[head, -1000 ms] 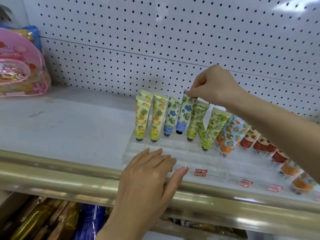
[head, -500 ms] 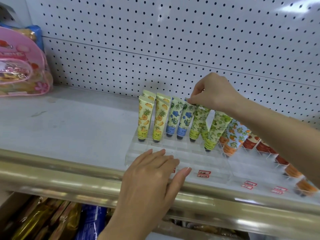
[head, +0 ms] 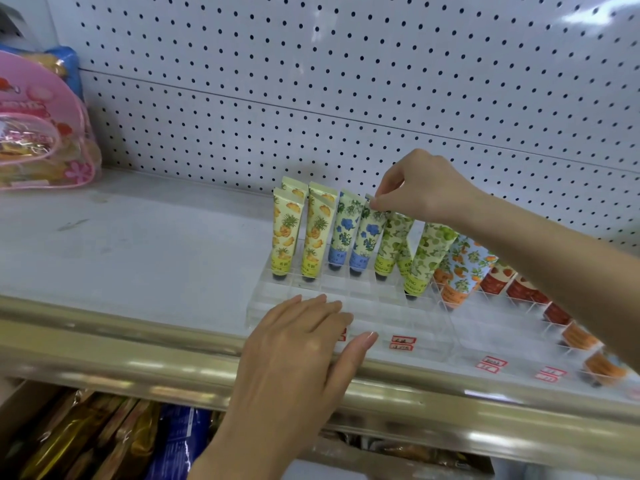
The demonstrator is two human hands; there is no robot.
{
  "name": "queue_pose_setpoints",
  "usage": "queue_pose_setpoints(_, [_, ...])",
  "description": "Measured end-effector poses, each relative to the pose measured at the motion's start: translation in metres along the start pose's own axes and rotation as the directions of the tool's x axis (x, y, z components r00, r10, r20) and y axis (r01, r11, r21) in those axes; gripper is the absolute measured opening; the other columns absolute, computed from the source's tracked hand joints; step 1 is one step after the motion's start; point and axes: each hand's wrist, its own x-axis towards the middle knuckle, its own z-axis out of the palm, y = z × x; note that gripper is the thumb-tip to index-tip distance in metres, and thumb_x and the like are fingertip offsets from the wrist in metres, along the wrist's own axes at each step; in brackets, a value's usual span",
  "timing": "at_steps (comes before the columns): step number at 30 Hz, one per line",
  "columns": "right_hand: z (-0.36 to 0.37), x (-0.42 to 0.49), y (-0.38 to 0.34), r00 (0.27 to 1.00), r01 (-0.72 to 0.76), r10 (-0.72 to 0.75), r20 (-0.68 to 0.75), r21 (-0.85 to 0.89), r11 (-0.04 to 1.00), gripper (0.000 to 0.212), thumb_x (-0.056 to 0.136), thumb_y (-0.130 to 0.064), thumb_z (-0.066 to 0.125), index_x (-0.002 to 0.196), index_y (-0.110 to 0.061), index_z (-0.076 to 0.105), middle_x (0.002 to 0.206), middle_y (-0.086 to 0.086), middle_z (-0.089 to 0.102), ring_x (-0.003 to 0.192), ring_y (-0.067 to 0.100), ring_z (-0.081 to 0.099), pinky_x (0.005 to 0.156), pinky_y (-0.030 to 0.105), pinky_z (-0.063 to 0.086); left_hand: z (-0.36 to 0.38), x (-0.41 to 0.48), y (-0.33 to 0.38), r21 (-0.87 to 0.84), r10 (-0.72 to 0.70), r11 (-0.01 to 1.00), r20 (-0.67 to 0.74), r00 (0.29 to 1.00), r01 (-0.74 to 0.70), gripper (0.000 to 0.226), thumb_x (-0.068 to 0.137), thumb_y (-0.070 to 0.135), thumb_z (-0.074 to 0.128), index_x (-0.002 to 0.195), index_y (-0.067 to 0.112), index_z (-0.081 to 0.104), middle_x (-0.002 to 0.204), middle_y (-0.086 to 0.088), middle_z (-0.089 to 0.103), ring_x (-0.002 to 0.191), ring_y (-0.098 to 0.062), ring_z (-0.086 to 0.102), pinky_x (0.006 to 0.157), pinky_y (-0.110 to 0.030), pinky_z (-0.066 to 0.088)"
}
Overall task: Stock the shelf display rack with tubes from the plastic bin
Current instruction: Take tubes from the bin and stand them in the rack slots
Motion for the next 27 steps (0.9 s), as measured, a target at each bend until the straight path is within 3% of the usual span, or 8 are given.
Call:
queue_pose_setpoints(7, [-0.003, -0.004, -0.001, 1.0, 0.01, -0.01, 0.029, 0.012, 1.0, 0.011, 0.084, -0.021, 0.067, 0.084, -0.012, 0.072, 0.094, 0.006, 0.071, 0.079, 0.017, 0.059, 0.061, 0.024, 0.043, -0.001, 0.0, 0.0, 0.0, -0.007, 1.0, 0.023, 1.0, 0.007, 0.049, 0.095, 0.051, 0.038, 0.097, 0.021, 0.077, 0.102, 0.007, 0.074, 0.101, -0.01, 0.067, 0.099, -0.03, 0.044])
queue_pose_setpoints(10, [-0.005, -0.007, -0.001, 0.999, 0.01, -0.009, 0.033, -0.002, 1.0, 0.011, 0.085, -0.021, 0.066, 0.089, -0.012, 0.072, 0.086, 0.0, 0.068, 0.082, 0.016, 0.06, 0.062, 0.024, 0.043, -0.001, 0.001, 0.001, 0.011, -0.015, 1.0, 0.028, 1.0, 0.015, 0.05, 0.095, 0.051, 0.037, 0.099, 0.021, 0.076, 0.104, 0.007, 0.074, 0.102, -0.009, 0.067, 0.1, -0.029, 0.042])
queue_pose_setpoints(12, [-0.008, -0.011, -0.001, 0.999, 0.021, -0.02, 0.037, -0.021, 1.0, 0.019, 0.084, -0.023, 0.067, 0.101, -0.013, 0.071, 0.087, -0.004, 0.063, 0.085, 0.013, 0.058, 0.062, 0.023, 0.041, -0.002, 0.002, 0.002, 0.032, -0.03, 0.999, 0.044, 0.999, 0.029, 0.05, 0.095, 0.052, 0.036, 0.102, 0.022, 0.076, 0.106, 0.008, 0.073, 0.103, -0.008, 0.066, 0.101, -0.027, 0.039])
queue_pose_setpoints(13, [-0.01, -0.014, 0.0, 0.998, 0.032, -0.03, 0.048, -0.042, 0.999, 0.028, 0.085, -0.026, 0.067, 0.11, -0.014, 0.068, 0.099, -0.003, 0.063, 0.093, 0.015, 0.057, 0.069, 0.024, 0.04, -0.002, 0.003, 0.002, 0.044, -0.033, 0.999, 0.056, 0.998, 0.031, 0.05, 0.095, 0.052, 0.036, 0.104, 0.022, 0.075, 0.108, 0.007, 0.072, 0.104, -0.008, 0.066, 0.102, -0.025, 0.036])
queue_pose_setpoints(16, [-0.019, -0.03, 0.001, 0.986, 0.087, -0.061, 0.157, -0.162, 0.983, 0.06, 0.087, -0.04, 0.064, 0.139, -0.018, 0.046, 0.144, 0.002, 0.042, 0.129, 0.021, 0.043, 0.098, 0.03, 0.037, -0.008, 0.006, 0.003, 0.073, -0.009, 0.997, 0.103, 0.995, 0.001, 0.052, 0.096, 0.051, 0.035, 0.115, 0.018, 0.07, 0.119, 0.001, 0.069, 0.112, -0.015, 0.063, 0.107, -0.026, 0.025])
queue_pose_setpoints(18, [-0.025, -0.05, 0.004, 0.969, 0.151, -0.097, 0.227, -0.232, 0.961, 0.073, 0.088, -0.047, 0.059, 0.147, -0.018, 0.03, 0.154, 0.001, 0.028, 0.139, 0.022, 0.03, 0.111, 0.036, 0.028, -0.013, 0.007, 0.008, 0.13, 0.02, 0.991, 0.141, 0.99, -0.039, 0.056, 0.096, 0.053, 0.032, 0.122, 0.016, 0.066, 0.125, -0.003, 0.065, 0.117, -0.019, 0.06, 0.109, -0.032, 0.024])
queue_pose_setpoints(23, [-0.035, -0.118, 0.014, 0.918, 0.321, -0.215, 0.332, -0.308, 0.896, 0.082, 0.09, -0.052, 0.049, 0.152, -0.015, 0.01, 0.16, 0.003, 0.01, 0.146, 0.018, 0.007, 0.115, 0.027, 0.01, -0.033, -0.017, 0.037, 0.216, 0.005, 0.974, 0.297, 0.955, -0.072, 0.069, 0.094, 0.062, 0.022, 0.14, 0.017, 0.049, 0.144, -0.005, 0.049, 0.136, -0.022, 0.042, 0.115, -0.039, 0.014])
queue_pose_setpoints(27, [-0.02, -0.191, 0.031, 0.874, 0.414, -0.303, 0.38, -0.255, 0.874, 0.088, 0.089, -0.053, 0.048, 0.152, -0.015, 0.001, 0.16, 0.004, 0.0, 0.147, 0.017, 0.0, 0.117, 0.027, 0.002, -0.047, -0.062, 0.07, 0.207, 0.037, 0.971, 0.353, 0.935, -0.116, 0.068, 0.094, 0.059, 0.026, 0.139, 0.014, 0.048, 0.145, -0.008, 0.048, 0.137, -0.024, 0.041, 0.115, -0.044, 0.022])
